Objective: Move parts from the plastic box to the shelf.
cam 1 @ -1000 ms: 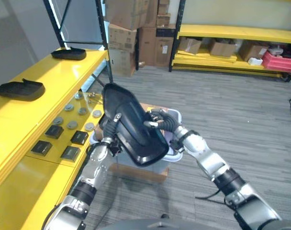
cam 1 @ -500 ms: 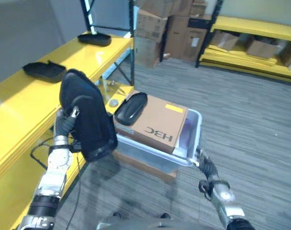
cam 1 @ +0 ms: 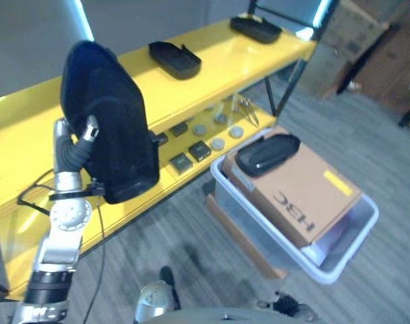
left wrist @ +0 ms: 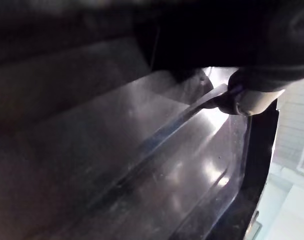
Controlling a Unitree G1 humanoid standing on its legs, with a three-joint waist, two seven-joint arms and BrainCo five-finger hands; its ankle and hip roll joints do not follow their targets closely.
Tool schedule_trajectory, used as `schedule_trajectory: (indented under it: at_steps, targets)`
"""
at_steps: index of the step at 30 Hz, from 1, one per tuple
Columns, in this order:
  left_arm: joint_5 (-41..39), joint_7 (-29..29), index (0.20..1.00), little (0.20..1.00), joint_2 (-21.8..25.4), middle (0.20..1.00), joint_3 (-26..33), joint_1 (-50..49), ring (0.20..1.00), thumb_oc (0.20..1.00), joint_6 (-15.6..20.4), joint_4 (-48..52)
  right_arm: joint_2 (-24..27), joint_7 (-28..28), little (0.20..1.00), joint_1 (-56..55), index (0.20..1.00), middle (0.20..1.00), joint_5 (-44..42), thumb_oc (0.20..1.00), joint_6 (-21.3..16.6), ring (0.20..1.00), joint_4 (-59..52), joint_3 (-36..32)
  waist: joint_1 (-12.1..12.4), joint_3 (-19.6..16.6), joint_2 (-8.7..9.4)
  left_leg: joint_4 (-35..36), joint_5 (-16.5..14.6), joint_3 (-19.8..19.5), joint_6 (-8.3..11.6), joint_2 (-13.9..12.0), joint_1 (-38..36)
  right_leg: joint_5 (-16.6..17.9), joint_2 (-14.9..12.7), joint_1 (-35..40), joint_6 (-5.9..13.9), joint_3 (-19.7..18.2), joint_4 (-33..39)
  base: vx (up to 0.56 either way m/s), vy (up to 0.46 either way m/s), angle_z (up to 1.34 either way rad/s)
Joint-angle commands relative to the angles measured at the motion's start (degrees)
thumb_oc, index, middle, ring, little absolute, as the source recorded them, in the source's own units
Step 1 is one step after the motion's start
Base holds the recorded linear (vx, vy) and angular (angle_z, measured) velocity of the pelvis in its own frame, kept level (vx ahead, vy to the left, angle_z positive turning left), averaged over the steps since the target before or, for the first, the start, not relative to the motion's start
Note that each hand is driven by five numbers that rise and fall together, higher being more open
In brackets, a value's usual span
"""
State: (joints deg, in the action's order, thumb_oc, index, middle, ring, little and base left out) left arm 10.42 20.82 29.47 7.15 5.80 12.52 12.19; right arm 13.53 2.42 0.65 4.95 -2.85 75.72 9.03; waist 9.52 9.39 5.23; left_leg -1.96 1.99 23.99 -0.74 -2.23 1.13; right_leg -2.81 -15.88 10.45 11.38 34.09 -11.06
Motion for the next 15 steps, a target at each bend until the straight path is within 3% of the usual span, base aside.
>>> schedule_trajectory:
  at_steps: [1, 2, 3, 4, 6, 7, 8, 10, 11, 13, 15]
  targets:
    - [3.1, 0.2, 0.200, 0.200, 3.4, 0.200, 0.8, 2.1, 0.200, 0.200, 2.4, 3.9, 0.3, -0.3, 1.000, -0.9, 1.000, 1.000, 0.4, 1.000, 1.1, 1.000, 0.6, -0.6, -2.6, -1.7, -2.23, 4.9, 0.4, -3.9, -0.78, 2.4, -2.9, 13.5, -1.9, -5.7, 2.82, -8.8, -24.3, 0.11, 0.141, 1.28]
    - [3.7, 0.3, 0.200, 0.200, 3.8, 0.200, 0.7, 2.1, 0.200, 0.200, 2.3, 4.2, -0.1, -0.1, 1.000, -1.1, 1.000, 1.000, -0.5, 1.000, 1.1, 1.000, 0.7, -1.0, -3.3, -1.0, -3.00, 4.9, 0.8, -4.1, -1.51, 1.8, -3.3, 14.2, -0.7, -8.2, 1.91, -11.8, -26.3, 0.02, 0.063, 1.19]
    - [3.7, 0.3, 0.200, 0.200, 3.8, 0.200, 0.8, 2.1, 0.200, 0.200, 2.3, 4.2, -0.1, 0.0, 1.000, -1.0, 1.000, 1.000, -0.5, 1.000, 1.1, 1.000, 0.7, -1.0, -3.1, -1.1, -3.03, 5.0, 0.8, -3.9, -1.55, 1.7, -3.2, 14.2, -0.7, -8.6, 1.91, -12.1, -26.5, 0.09, -0.037, 0.83]
    - [3.0, 0.6, 0.200, 0.200, 4.1, 0.200, -0.3, 2.6, 0.200, 0.200, 2.4, 3.6, -0.8, -0.1, 1.000, -0.7, 1.000, 1.000, -2.3, 1.000, 0.7, 1.000, 0.0, -0.9, -4.6, -0.3, -4.23, 6.6, 1.2, -7.9, -1.10, 1.2, -4.5, 8.7, 4.8, -15.0, 0.05, -19.4, -26.7, 0.18, -0.064, 0.67]
    - [2.5, 0.5, 0.200, 0.200, 4.2, 0.200, -1.2, 3.7, 0.200, 0.200, 2.6, 3.3, -0.9, -0.2, 1.000, -1.0, 1.000, 1.000, -3.2, 1.000, 0.5, 1.000, -0.2, -0.7, -5.1, -0.1, -4.91, 6.9, 1.6, -10.2, -0.50, 1.1, -4.4, 7.5, 6.0, -16.6, -0.84, -20.9, -23.3, 0.16, -0.082, 0.35]
    - [2.1, 0.2, 0.200, 0.200, 4.7, 0.200, -1.5, 4.0, 0.200, 0.200, 2.7, 3.5, -1.0, -0.1, 1.000, -1.3, 1.000, 1.000, -3.5, 1.000, 0.5, 1.000, -0.4, -0.3, -4.9, 0.3, -5.07, 7.0, 1.4, -12.1, 0.01, 1.3, -4.6, 6.9, 4.0, -15.8, -1.51, -20.6, -18.5, 0.20, -0.269, 1.15]
    - [0.4, 0.5, 0.200, 0.200, 4.6, 0.200, -2.1, 4.3, 0.200, 0.200, 3.3, 2.9, -1.1, 0.1, 1.000, -2.3, 1.000, 1.000, -3.8, 1.000, 0.5, 1.000, -0.7, -0.4, -5.9, 0.1, -5.09, 7.0, 0.2, -16.1, 1.58, 1.5, -4.2, 7.2, 1.6, -15.0, -2.20, -23.2, -2.2, 0.30, -0.295, 1.47]
    - [-0.5, 0.6, 0.200, 0.200, 4.6, 0.200, -2.4, 4.6, 0.200, 0.200, 3.3, 2.4, -0.8, 0.2, 1.000, -2.5, 1.000, 1.000, -4.0, 1.000, 0.5, 1.000, -1.1, -0.4, -6.3, 0.0, -4.91, 7.0, 0.0, -17.6, 2.12, 1.6, -4.3, 7.7, 1.7, -14.0, -1.76, -24.9, 1.4, 0.21, -0.213, 1.45]
    - [-1.6, 0.4, 0.200, 0.200, 4.4, 0.200, -4.6, 7.4, 0.200, 0.200, 3.0, 0.0, -0.3, 0.6, 1.000, -3.1, 1.000, 1.000, -6.2, 1.000, 0.3, 1.000, -1.4, -1.3, -8.3, -0.2, -4.45, 7.0, -0.1, -22.0, 2.99, 1.8, -3.8, 8.0, 3.3, -13.3, -0.56, -34.7, 8.6, 0.13, -0.160, 1.57]
    - [-2.2, -0.1, 0.200, 0.200, 4.2, 0.200, -5.6, 8.6, 0.200, 0.200, 3.1, -0.6, -0.2, 0.5, 1.000, -3.2, 1.000, 1.000, -7.2, 1.000, 0.2, 1.000, -1.1, -1.9, -8.3, -0.5, -4.29, 7.0, -0.3, -23.1, 3.62, 1.7, -3.7, 8.7, 2.8, -12.9, -0.14, -34.1, 10.1, 0.13, -0.183, 1.88]
    - [-2.2, 0.4, 0.200, 0.200, 3.8, 0.200, -4.9, 8.8, 0.200, 0.200, 2.2, -2.1, -0.4, 0.8, 1.000, -3.5, 1.000, 1.000, -6.8, 1.000, 0.6, 1.000, -0.5, -2.2, -8.0, -1.6, -3.21, 7.0, -0.6, -23.8, 4.28, 1.6, -3.7, 9.5, 1.7, -11.2, 0.22, -29.6, 11.0, 0.14, -0.259, 1.30]
